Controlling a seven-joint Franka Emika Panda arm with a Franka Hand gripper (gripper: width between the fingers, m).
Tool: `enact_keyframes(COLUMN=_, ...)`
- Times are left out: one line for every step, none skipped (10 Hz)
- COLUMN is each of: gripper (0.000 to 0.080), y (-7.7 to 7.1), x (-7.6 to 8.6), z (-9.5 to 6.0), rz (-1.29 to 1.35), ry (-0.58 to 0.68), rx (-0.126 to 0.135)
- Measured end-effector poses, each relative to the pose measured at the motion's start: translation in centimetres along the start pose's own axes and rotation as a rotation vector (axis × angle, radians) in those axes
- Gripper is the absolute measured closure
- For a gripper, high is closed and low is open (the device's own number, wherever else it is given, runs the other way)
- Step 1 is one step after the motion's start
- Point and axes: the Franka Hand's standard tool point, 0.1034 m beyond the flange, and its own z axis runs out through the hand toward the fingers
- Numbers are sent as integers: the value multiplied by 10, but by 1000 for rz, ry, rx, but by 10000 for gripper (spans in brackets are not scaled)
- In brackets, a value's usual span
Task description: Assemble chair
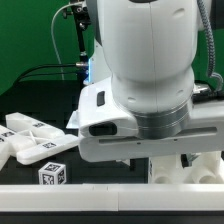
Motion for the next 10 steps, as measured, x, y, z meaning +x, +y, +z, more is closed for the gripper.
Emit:
enact_keyframes(gripper=151, y=0, x=1, z=3, rz=0, ry=5, rx=-1)
enact_keyframes(gripper=151, y=-1, x=3, z=8, rz=0, ry=14, rx=-2)
enact_keyframes(gripper=151, y=1, x=4, z=11, rz=2, ry=15, rx=0)
enact_keyframes(gripper=151, y=1, x=4, z=11, rz=4, ry=15, rx=1)
enact_keyframes(gripper=178, y=1, x=4, z=11, rz=3, ry=15, rx=0)
enact_keyframes(gripper=178, y=1, x=4, z=11, rz=3, ry=15, rx=0)
enact_keyframes(gripper=349, y=1, x=4, z=11, rz=3, ry=15, rx=0)
enact_keyframes(gripper=544, y=1, x=4, z=11, rz=3, ry=15, rx=0)
enact_keyframes(gripper=682, y=1, x=4, z=11, rz=3, ry=15, rx=0)
enact_keyframes(gripper=682, y=5, x=4, z=11, rz=8, ry=15, rx=-6)
